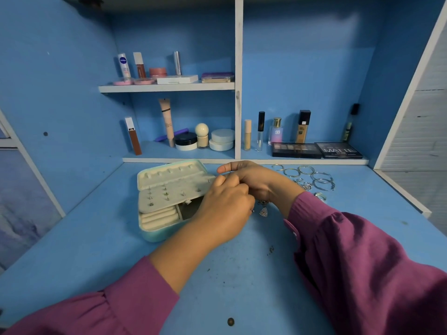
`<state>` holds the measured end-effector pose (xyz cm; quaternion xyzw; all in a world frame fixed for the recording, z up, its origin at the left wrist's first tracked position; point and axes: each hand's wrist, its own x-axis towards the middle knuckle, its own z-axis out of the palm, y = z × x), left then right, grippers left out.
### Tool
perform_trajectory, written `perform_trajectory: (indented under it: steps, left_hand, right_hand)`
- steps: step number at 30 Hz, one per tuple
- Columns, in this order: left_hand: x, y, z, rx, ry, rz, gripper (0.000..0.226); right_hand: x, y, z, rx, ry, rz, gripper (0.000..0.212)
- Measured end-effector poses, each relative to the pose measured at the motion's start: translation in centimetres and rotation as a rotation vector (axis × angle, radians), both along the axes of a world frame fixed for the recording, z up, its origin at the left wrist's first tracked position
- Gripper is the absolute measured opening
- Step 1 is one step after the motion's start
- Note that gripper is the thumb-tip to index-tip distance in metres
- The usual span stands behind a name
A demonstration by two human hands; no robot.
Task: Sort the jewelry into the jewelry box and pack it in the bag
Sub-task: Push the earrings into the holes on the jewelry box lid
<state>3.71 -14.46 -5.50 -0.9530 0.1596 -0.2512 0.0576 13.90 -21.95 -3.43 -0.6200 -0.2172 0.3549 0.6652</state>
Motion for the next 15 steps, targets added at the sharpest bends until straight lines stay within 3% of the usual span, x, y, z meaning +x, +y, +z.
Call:
perform_trajectory:
  steps: [15]
  left_hand:
    - [-0.51,0.44,0.36,0.102,-0.029,0.015,0.021]
  right_hand:
    - [-0.02,0.0,-0.07,0.022,0.015,0.015,0.021]
